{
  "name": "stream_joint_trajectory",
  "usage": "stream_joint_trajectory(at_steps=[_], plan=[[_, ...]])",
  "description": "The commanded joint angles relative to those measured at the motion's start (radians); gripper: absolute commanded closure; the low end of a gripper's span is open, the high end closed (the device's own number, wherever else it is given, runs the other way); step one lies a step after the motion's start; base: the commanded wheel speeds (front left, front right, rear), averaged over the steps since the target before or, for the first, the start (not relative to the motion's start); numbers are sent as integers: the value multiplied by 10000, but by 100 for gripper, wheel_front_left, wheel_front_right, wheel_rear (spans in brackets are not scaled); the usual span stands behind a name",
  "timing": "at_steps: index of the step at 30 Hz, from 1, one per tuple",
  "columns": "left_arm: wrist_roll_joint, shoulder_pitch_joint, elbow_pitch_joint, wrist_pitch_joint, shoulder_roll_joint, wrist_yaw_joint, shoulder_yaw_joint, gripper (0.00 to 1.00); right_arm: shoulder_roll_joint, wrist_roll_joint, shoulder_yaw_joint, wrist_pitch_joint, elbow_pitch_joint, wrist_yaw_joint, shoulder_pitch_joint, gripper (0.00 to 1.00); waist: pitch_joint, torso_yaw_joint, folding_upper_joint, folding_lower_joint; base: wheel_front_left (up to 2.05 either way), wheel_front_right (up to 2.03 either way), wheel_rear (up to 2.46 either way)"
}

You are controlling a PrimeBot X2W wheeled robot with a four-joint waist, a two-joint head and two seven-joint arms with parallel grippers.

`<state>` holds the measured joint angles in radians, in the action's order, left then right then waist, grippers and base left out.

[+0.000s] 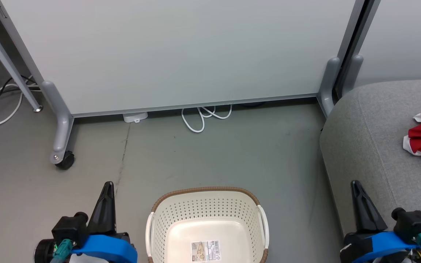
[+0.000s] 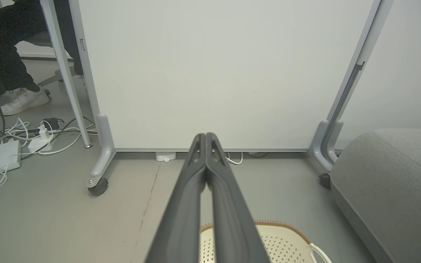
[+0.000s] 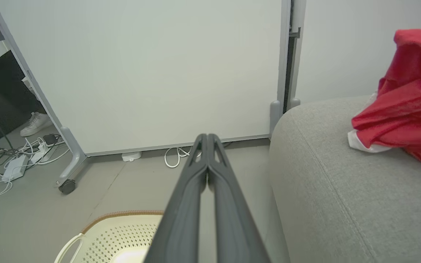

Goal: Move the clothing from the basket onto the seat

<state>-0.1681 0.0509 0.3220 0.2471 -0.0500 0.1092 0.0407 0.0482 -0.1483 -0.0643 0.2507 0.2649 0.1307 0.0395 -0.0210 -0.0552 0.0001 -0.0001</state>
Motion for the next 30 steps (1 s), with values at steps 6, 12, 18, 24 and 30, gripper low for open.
stream_joint_trajectory(at_steps=[6,12,18,24,30], plan=[[-1453,253,-185,-363,-4,25,-213,100,21,-1480,-92,-366,-130,0,183,100,8,31,-1,1,0,0,0],[-2568,270,-265,-622,-4,43,-307,100,22,-2611,-108,-628,-168,0,213,100,17,58,-1,1,0,0,0],[-3600,300,-326,-873,-5,62,-411,100,23,-3655,-136,-882,-187,0,257,100,25,84,-1,1,0,0,0],[-4567,333,-375,-1115,-5,77,-513,100,24,-4637,-165,-1125,-198,0,306,100,34,111,-1,1,0,0,0],[-5470,363,-415,-1341,-6,89,-603,100,25,-5552,-195,-1359,-205,0,349,100,43,138,-1,1,0,0,0]])
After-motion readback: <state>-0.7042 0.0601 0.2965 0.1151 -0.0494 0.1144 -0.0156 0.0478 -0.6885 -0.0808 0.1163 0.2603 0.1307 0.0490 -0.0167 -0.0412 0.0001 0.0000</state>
